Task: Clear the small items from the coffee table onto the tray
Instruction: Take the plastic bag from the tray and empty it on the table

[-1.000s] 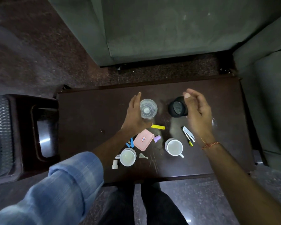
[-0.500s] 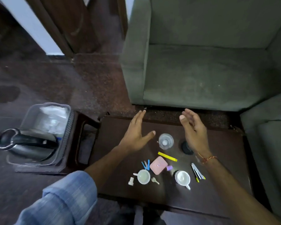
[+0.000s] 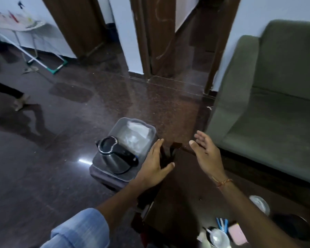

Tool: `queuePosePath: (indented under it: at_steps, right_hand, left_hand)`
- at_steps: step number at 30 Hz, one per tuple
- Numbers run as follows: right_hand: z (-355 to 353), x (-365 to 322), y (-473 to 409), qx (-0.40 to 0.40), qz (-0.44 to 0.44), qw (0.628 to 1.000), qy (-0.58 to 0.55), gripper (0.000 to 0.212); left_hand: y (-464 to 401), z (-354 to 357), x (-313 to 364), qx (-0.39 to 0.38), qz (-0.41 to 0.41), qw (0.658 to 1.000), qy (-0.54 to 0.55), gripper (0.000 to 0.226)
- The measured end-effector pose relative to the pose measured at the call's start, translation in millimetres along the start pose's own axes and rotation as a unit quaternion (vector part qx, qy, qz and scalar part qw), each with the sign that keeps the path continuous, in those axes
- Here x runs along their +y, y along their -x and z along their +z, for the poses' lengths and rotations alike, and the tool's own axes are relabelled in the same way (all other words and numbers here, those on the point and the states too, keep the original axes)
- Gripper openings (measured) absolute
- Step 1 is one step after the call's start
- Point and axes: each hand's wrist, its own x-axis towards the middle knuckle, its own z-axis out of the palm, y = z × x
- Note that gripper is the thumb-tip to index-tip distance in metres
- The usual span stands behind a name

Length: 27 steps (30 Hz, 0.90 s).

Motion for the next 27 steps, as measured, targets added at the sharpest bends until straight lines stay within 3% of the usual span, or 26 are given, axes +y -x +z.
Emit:
queuePosePath:
  at_steps: [6, 13, 21, 25, 27]
  right_hand:
    - [117, -17, -59, -0.053, 0.007, 0.997, 0.048, 0.052]
    - [185, -8, -116, -0.107, 0.029, 0.985, 0.135, 0.048]
    - [242, 25, -173, -0.115, 0.104, 0.954, 0.255, 0.046]
    - [259, 40, -196, -0.099, 0.192, 0.946, 0.244, 0.026]
    - [267, 51, -209, -0.079, 0.247, 0.94, 0.221, 0.043]
  left_hand:
    - [-10, -69, -54, 0.032, -0.025, 0.999, 0.016, 0.091]
    - [-47, -113, -72, 0.071, -0.028, 0.996, 0.038, 0.087]
    - [-68, -124, -97, 0.082, -0.055, 0.994, 0.048, 0.086]
    - [-71, -124, -107, 0.094, -0.068, 0.991, 0.066, 0.084]
    - [-71, -122, -113, 0.091, -0.071, 0.991, 0.069, 0.084]
